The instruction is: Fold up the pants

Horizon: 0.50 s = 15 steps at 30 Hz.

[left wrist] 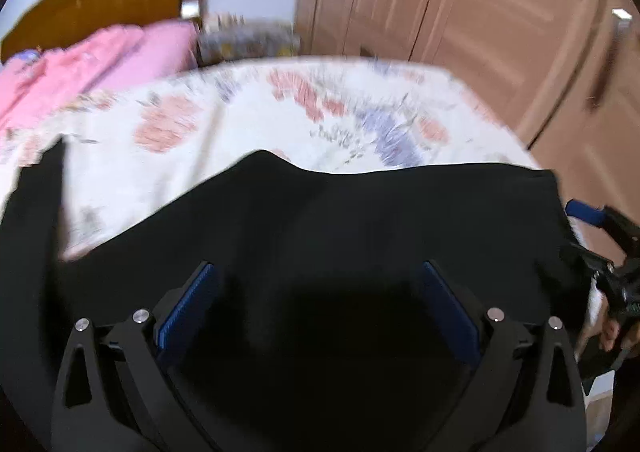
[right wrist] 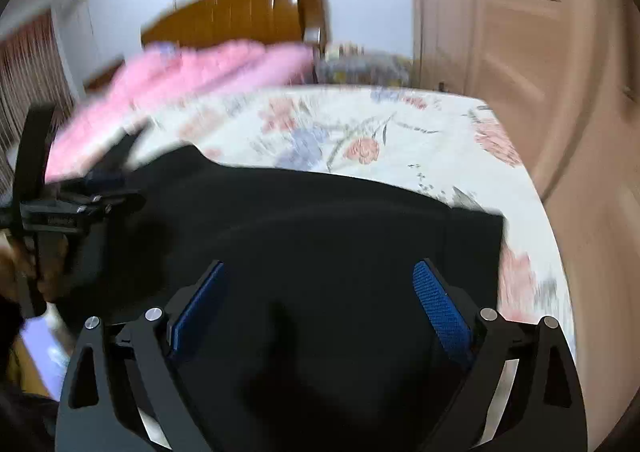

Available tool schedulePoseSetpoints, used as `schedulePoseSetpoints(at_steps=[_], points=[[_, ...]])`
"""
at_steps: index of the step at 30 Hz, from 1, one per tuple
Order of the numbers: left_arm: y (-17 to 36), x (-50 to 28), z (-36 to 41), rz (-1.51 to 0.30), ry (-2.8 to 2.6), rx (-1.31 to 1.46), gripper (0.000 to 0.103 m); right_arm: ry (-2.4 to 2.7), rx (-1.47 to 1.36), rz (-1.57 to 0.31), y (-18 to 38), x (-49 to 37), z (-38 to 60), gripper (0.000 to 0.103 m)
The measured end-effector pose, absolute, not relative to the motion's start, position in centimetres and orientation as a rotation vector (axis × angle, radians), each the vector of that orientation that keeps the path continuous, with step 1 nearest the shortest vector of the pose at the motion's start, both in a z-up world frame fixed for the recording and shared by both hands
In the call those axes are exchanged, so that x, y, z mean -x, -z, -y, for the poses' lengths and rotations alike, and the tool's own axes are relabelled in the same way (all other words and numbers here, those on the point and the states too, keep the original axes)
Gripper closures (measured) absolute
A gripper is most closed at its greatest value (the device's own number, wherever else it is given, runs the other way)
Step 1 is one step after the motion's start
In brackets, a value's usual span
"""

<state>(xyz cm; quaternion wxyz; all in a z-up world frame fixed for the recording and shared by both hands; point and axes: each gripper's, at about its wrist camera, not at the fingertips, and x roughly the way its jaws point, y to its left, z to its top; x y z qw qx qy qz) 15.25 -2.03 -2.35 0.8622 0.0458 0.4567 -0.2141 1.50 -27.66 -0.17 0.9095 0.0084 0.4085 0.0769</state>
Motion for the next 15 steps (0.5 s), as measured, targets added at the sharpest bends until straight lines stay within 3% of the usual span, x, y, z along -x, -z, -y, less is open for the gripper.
schedulePoseSetpoints(at_steps=[3,8,15], points=[[5.2,-18.1,2.6,-1.009,0.366,-0.141,0.001,-0.095,-0.022,-0.982,3.1,-5.4,29.2,0.011],[5.7,-17.3,2.5,-0.949,0.354,-0.186,0.001,-0.102,-0.064,-0.948,3.8,-4.7,29.9,0.010],[1.1,-14.8,-2.1,-0.829,0.248,-0.214,0.002,-0.071,-0.090,-0.856,0.6,-3.8,27.3,0.010]])
